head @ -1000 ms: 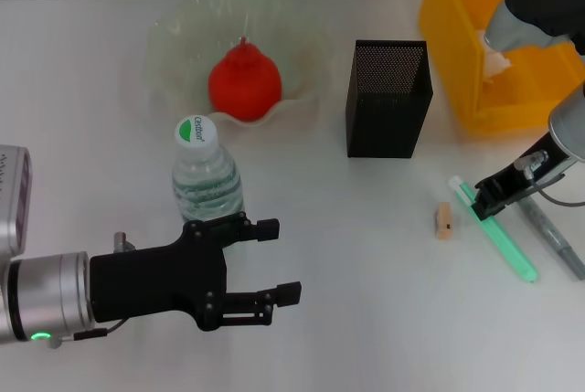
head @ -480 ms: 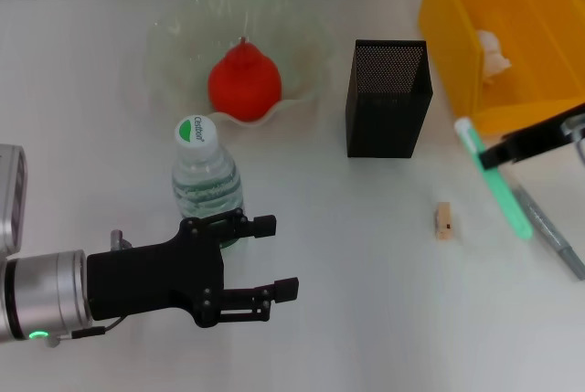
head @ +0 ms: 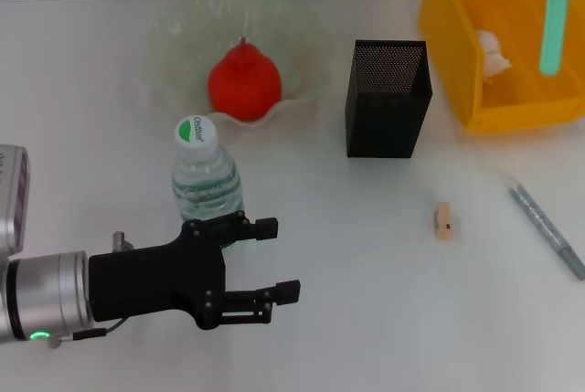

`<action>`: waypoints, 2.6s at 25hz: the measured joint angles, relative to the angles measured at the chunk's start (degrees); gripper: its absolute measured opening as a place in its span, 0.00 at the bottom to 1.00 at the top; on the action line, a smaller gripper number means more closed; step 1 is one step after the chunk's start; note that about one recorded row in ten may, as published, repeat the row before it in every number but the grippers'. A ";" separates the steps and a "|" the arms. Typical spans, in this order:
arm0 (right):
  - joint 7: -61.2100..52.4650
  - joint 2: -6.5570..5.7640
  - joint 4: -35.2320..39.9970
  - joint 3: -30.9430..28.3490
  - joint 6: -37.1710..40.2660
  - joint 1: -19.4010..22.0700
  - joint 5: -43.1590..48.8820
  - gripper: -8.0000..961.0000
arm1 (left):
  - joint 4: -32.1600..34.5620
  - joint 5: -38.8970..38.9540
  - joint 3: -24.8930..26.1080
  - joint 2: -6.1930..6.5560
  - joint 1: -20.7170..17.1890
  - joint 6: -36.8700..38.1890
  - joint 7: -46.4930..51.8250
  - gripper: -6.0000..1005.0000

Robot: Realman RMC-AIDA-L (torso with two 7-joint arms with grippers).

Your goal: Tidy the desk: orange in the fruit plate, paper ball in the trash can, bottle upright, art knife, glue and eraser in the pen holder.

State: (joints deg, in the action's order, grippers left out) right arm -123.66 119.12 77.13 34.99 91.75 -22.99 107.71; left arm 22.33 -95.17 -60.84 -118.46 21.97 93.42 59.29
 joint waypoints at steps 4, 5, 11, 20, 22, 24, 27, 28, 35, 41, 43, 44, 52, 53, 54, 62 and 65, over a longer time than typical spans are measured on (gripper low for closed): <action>9.69 0.14 -7.79 0.07 -3.52 -0.54 -8.05 0.12 | -0.01 -0.01 -0.06 -0.06 0.01 -0.05 0.01 0.84; 15.88 0.09 -14.93 0.36 -5.19 -1.94 -11.87 0.12 | -0.01 -0.02 -0.09 -0.08 0.03 -0.07 0.02 0.84; 27.85 -0.25 -28.50 0.65 -8.29 -6.56 -12.68 0.13 | 0.17 -0.07 -0.43 0.14 0.08 0.16 0.84 0.84; 30.41 -0.46 -35.35 2.44 -11.41 -8.41 -11.55 0.15 | 9.81 -1.39 -9.11 1.20 -0.96 0.70 9.43 0.84; 30.42 -0.47 -35.69 2.57 -11.42 -8.59 -11.20 0.15 | 13.58 -3.84 -9.31 1.13 -1.42 0.82 12.28 0.84; 30.40 -0.48 -36.04 3.13 -11.57 -8.76 -10.55 0.16 | 17.19 -5.92 -9.19 0.91 -1.93 0.86 14.95 0.84; 30.34 -0.46 -36.48 4.37 -11.96 -8.80 -10.33 0.25 | 19.75 -7.10 -9.16 0.75 -2.26 0.89 16.77 0.84; 30.30 -0.47 -36.61 4.53 -11.98 -8.79 -10.33 0.29 | 22.82 -8.20 -9.00 0.61 -2.69 1.21 18.77 0.84; 23.79 -2.76 -31.72 4.64 -3.09 -7.58 -5.68 0.40 | 23.76 -8.34 -5.31 0.75 -2.37 4.07 19.03 0.84; 2.81 -5.57 -16.81 4.94 10.55 -8.04 7.51 0.41 | 25.19 -8.40 -2.44 0.68 -2.68 6.26 19.11 0.84; -5.14 -5.71 -8.82 6.47 15.59 -8.84 12.68 0.41 | 25.33 -8.42 -2.37 0.70 -2.22 7.03 19.28 0.84; -8.09 -5.74 -5.87 7.86 17.40 -9.49 15.15 0.41 | 25.35 -8.43 -2.38 0.68 -2.07 7.12 19.33 0.84; -20.56 -3.34 8.59 23.91 22.64 -14.01 33.48 0.41 | 26.05 -8.45 -2.70 0.53 -1.82 7.14 19.43 0.84; -20.27 -2.45 8.97 24.78 22.54 -14.63 34.99 0.41 | 26.06 -8.46 -2.82 0.47 -1.82 7.18 19.45 0.84; -19.54 -1.77 9.07 25.11 22.54 -15.12 36.08 0.41 | 26.06 -8.46 -2.83 0.46 -1.81 7.28 19.45 0.84; -8.69 -0.23 7.19 33.38 17.98 -15.94 41.79 0.57 | 25.93 -8.15 -2.44 0.31 -1.91 9.34 19.48 0.84; -1.06 -0.35 1.71 33.83 14.99 -18.25 42.44 0.66 | 25.80 -8.08 -2.44 0.20 -1.87 9.62 19.52 0.84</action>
State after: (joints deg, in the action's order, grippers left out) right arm -124.72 118.77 78.85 68.82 106.74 -41.24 150.15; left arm 48.13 -103.25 -63.28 -118.26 20.11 103.04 78.81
